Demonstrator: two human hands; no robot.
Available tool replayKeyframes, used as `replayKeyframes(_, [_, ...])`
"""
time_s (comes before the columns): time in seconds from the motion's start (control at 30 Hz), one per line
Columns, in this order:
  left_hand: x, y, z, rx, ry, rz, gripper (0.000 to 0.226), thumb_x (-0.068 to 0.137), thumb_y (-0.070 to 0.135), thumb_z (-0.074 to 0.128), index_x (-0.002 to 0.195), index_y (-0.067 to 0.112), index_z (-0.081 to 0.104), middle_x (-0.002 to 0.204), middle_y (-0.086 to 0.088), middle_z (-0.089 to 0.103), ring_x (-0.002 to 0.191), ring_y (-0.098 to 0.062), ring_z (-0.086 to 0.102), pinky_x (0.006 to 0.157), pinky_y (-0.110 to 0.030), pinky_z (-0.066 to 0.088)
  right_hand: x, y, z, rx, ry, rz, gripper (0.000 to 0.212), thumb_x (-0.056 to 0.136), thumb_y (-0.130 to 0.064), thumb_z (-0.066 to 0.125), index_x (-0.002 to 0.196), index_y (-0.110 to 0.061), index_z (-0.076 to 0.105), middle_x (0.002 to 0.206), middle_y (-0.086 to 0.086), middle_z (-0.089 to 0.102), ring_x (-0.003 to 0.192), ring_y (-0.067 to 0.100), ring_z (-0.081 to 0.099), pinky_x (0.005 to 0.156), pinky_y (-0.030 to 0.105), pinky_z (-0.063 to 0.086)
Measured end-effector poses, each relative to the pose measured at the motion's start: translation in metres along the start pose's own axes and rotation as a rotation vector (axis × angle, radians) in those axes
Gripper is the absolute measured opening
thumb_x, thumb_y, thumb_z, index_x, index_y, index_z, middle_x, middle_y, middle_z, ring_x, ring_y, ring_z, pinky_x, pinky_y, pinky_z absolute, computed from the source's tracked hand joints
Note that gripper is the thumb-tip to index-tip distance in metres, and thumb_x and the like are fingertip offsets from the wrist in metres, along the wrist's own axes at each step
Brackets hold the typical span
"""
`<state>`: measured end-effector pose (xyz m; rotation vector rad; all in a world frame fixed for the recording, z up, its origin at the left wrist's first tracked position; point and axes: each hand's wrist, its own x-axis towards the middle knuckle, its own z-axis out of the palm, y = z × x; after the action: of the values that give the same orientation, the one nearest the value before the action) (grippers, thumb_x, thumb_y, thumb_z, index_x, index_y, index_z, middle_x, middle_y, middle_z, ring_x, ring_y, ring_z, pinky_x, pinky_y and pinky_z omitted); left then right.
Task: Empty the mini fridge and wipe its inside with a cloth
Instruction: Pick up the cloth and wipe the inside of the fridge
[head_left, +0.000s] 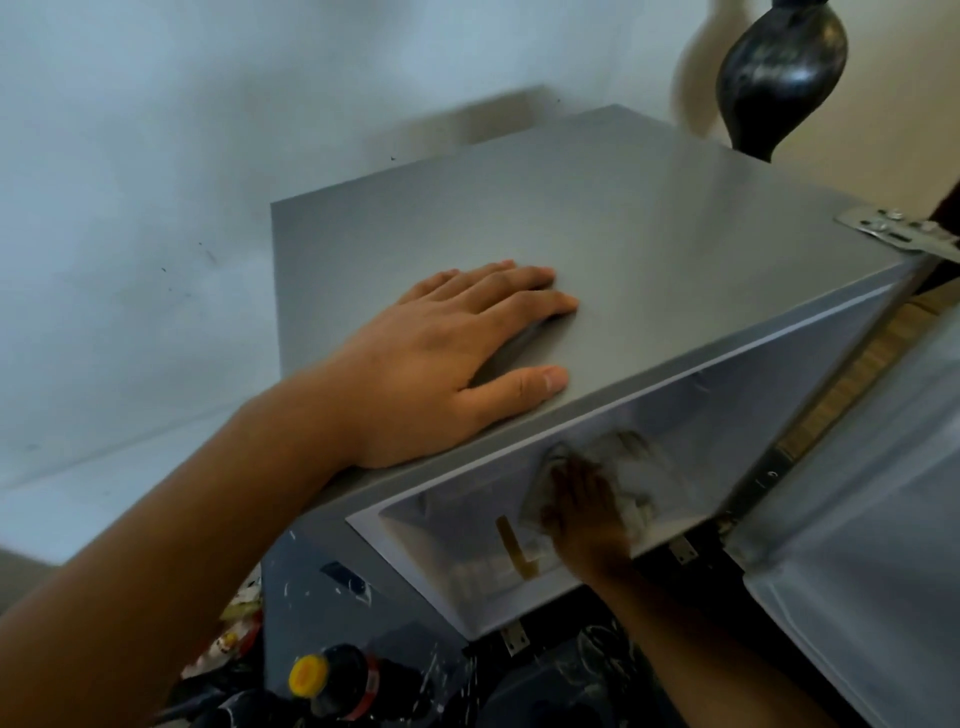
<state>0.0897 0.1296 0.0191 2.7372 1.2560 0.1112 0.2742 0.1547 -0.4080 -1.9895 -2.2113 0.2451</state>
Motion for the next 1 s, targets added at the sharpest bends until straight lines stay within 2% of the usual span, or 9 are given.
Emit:
replayKeyframes(0.1, [-0.001, 0.000, 0.000, 0.000, 0.001, 0.004, 0.068, 0.090, 0.072, 0.018, 0.153, 0.045, 0.018, 0.164, 0.017, 0.015, 0.153, -0.005, 0.007, 0.124, -0.044, 0.014, -0.034, 0.008, -0.005, 0.040, -0.038, -0.046, 0.062, 0.090, -0.043, 0.051, 0.139, -0.006, 0.058, 0.144, 0.022, 0.056, 0.131, 0.043, 0.054, 0.113, 0.055, 0.034])
replayKeyframes(0.23, [0.000, -0.001, 0.000, 0.002, 0.000, 0.006, 0.069, 0.090, 0.073, 0.016, 0.153, 0.045, 0.017, 0.164, 0.018, 0.015, 0.153, -0.005, 0.007, 0.124, -0.044, 0.014, -0.028, 0.057, -0.005, 0.038, 0.011, 0.220, 0.064, 0.093, -0.046, 0.048, 0.132, 0.003, 0.061, 0.135, 0.038, 0.055, 0.123, 0.059, 0.053, 0.108, 0.065, 0.041])
replayKeyframes(0.33, [0.000, -0.001, 0.001, 0.000, 0.004, 0.005, 0.067, 0.090, 0.073, 0.017, 0.152, 0.047, 0.017, 0.164, 0.020, 0.015, 0.152, -0.003, 0.007, 0.124, -0.042, 0.013, 0.004, 0.071, -0.010, 0.067, 0.015, 0.286, 0.064, 0.095, -0.043, 0.045, 0.128, 0.009, 0.061, 0.130, 0.040, 0.058, 0.116, 0.059, 0.057, 0.104, 0.065, 0.045])
replayKeyframes(0.43, [0.001, -0.003, 0.001, 0.000, 0.013, 0.002, 0.067, 0.090, 0.073, 0.018, 0.152, 0.047, 0.018, 0.163, 0.021, 0.015, 0.152, -0.002, 0.007, 0.124, -0.043, 0.014, 0.045, 0.065, -0.008, 0.024, -0.009, 0.288, 0.070, 0.094, -0.049, 0.038, 0.133, 0.006, 0.057, 0.138, 0.035, 0.054, 0.126, 0.053, 0.052, 0.111, 0.061, 0.037])
replayKeyframes(0.53, [0.000, -0.002, 0.001, -0.013, 0.016, -0.004, 0.066, 0.090, 0.072, 0.021, 0.151, 0.047, 0.020, 0.163, 0.022, 0.016, 0.152, -0.001, 0.008, 0.123, -0.043, 0.016, 0.068, 0.048, 0.000, -0.016, -0.048, 0.306, 0.069, 0.093, -0.051, 0.048, 0.131, 0.007, 0.057, 0.137, 0.035, 0.053, 0.129, 0.051, 0.047, 0.117, 0.061, 0.023])
replayKeyframes(0.7, [0.000, -0.001, 0.000, -0.015, 0.016, -0.002, 0.066, 0.091, 0.072, 0.022, 0.151, 0.045, 0.022, 0.163, 0.022, 0.018, 0.152, -0.001, 0.009, 0.123, -0.043, 0.017, 0.024, -0.002, -0.004, 0.014, -0.026, -0.005, 0.069, 0.088, -0.044, 0.053, 0.143, -0.002, 0.049, 0.148, 0.023, 0.048, 0.139, 0.041, 0.039, 0.122, 0.054, 0.019])
replayKeyframes(0.83, [-0.001, 0.000, 0.000, -0.016, 0.019, 0.008, 0.067, 0.090, 0.072, 0.022, 0.152, 0.044, 0.023, 0.163, 0.021, 0.018, 0.152, -0.002, 0.010, 0.123, -0.043, 0.018, -0.033, -0.030, -0.001, 0.052, -0.076, -0.259, 0.074, 0.087, -0.049, 0.054, 0.150, -0.012, 0.044, 0.154, 0.016, 0.045, 0.140, 0.039, 0.045, 0.121, 0.049, 0.019])
replayKeyframes(0.9, [0.000, 0.000, 0.000, -0.013, 0.022, 0.012, 0.067, 0.091, 0.071, 0.022, 0.152, 0.044, 0.023, 0.162, 0.021, 0.019, 0.152, -0.002, 0.010, 0.123, -0.041, 0.018, -0.048, -0.016, -0.008, 0.053, -0.127, -0.273, 0.073, 0.089, -0.053, 0.053, 0.151, -0.015, 0.042, 0.155, 0.011, 0.045, 0.140, 0.034, 0.043, 0.122, 0.046, 0.018])
replayKeyframes(1.0, [0.000, -0.001, 0.000, -0.013, 0.034, 0.015, 0.067, 0.091, 0.072, 0.022, 0.152, 0.044, 0.024, 0.162, 0.020, 0.020, 0.152, -0.002, 0.011, 0.123, -0.040, 0.018, -0.043, 0.024, -0.013, 0.044, -0.045, -0.111, 0.069, 0.087, -0.050, 0.056, 0.142, -0.009, 0.053, 0.149, 0.017, 0.051, 0.136, 0.037, 0.047, 0.120, 0.052, 0.027])
